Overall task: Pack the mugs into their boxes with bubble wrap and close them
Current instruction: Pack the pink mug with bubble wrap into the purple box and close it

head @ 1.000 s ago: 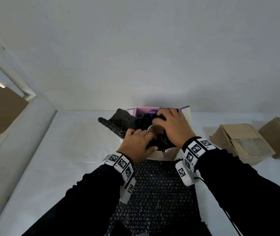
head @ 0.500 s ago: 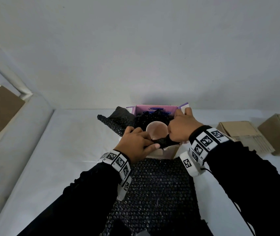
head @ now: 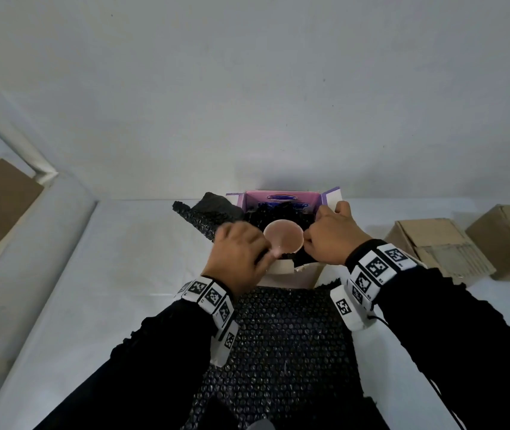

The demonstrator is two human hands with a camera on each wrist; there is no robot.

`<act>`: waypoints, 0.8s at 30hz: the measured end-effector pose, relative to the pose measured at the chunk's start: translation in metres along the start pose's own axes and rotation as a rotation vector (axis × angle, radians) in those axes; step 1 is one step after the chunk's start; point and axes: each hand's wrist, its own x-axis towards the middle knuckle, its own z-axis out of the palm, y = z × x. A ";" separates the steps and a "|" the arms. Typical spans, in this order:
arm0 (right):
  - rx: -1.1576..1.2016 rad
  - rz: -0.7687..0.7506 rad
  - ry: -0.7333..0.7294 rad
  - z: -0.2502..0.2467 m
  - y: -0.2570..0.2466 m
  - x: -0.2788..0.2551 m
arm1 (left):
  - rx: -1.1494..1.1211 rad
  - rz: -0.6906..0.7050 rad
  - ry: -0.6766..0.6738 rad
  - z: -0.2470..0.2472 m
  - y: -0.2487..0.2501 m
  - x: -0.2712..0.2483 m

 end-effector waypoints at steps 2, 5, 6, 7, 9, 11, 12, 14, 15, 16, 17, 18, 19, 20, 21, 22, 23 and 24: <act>-0.004 -0.012 0.100 -0.006 -0.003 0.001 | 0.014 -0.268 0.237 -0.006 -0.008 -0.001; 0.130 -0.074 0.195 -0.011 -0.017 -0.001 | -0.132 -0.763 0.217 -0.014 -0.022 -0.002; 0.210 -0.110 0.187 -0.011 -0.024 -0.001 | -0.273 -0.864 0.171 -0.015 -0.027 -0.002; 0.291 -0.139 0.166 -0.010 -0.031 -0.001 | -0.434 -0.920 0.144 -0.016 -0.034 -0.002; 0.418 -0.169 0.121 -0.008 -0.041 0.000 | -0.576 -0.896 0.155 -0.017 -0.044 -0.003; 0.490 -0.160 0.109 -0.004 -0.045 0.002 | -0.425 -0.734 0.229 -0.020 -0.045 -0.004; 0.523 -0.144 0.132 -0.002 -0.044 0.002 | -0.337 -0.610 0.275 -0.022 -0.041 -0.003; 0.648 -0.119 0.247 0.001 -0.039 0.003 | -0.261 -0.309 0.306 -0.027 -0.031 -0.002; 0.751 -0.118 0.312 0.000 -0.037 0.003 | -0.290 -0.177 0.269 -0.028 -0.026 -0.001; 0.868 -0.131 0.359 -0.002 -0.035 0.001 | -0.350 -0.089 0.194 -0.029 -0.018 0.000; 0.975 -0.142 0.379 -0.005 -0.034 -0.001 | -0.419 -0.050 0.102 -0.029 -0.010 0.001; 1.053 -0.146 0.376 -0.009 -0.034 -0.003 | -0.491 -0.051 0.007 -0.027 -0.004 0.002; 1.094 -0.151 0.368 -0.012 -0.033 -0.004 | -0.553 -0.069 -0.060 -0.025 0.001 0.004; 1.095 -0.164 0.362 -0.012 -0.031 -0.004 | -0.596 -0.090 -0.080 -0.023 0.004 0.005; 1.067 -0.172 0.341 -0.009 -0.027 -0.003 | -0.613 -0.104 -0.068 -0.021 0.006 0.006; 1.032 -0.174 0.306 -0.006 -0.023 -0.003 | -0.588 -0.118 -0.038 -0.018 0.005 0.007; 0.997 -0.161 0.265 -0.002 -0.019 -0.005 | -0.506 -0.122 -0.012 -0.015 0.000 0.008; 0.949 -0.144 0.230 0.002 -0.016 -0.006 | -0.380 -0.119 -0.015 -0.011 -0.005 0.010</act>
